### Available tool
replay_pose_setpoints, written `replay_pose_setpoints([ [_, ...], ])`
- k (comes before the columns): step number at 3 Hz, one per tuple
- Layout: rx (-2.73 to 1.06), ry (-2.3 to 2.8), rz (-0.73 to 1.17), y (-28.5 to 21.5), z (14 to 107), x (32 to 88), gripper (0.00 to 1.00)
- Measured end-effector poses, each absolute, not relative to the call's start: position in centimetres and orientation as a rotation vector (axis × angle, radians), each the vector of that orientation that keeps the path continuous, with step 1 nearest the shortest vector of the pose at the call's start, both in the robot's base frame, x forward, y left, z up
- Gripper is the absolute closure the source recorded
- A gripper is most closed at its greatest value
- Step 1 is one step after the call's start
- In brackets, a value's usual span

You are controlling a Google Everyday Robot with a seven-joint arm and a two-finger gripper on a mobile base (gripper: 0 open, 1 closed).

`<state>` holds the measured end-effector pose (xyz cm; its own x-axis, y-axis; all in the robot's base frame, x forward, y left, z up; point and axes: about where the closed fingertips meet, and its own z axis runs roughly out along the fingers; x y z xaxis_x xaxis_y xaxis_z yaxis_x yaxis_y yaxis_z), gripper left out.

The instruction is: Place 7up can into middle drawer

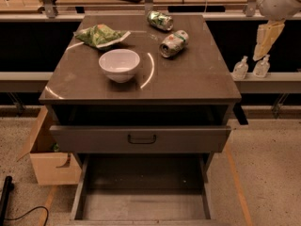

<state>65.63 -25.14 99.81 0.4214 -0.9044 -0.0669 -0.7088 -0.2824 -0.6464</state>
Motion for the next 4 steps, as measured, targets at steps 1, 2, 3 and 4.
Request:
replay_pose_setpoints([
  [1, -2.133, 1.255, -0.359, -23.2, 98.8, 67.6, 0.0],
  [2, -2.276, 1.182, -0.32, -20.9, 96.5, 70.0, 0.0],
  [3, -2.347, 1.154, -0.304, -19.9, 95.0, 71.4, 0.0],
  [4, -2.412, 1.165, -0.324, -18.8, 93.8, 73.3, 0.0],
])
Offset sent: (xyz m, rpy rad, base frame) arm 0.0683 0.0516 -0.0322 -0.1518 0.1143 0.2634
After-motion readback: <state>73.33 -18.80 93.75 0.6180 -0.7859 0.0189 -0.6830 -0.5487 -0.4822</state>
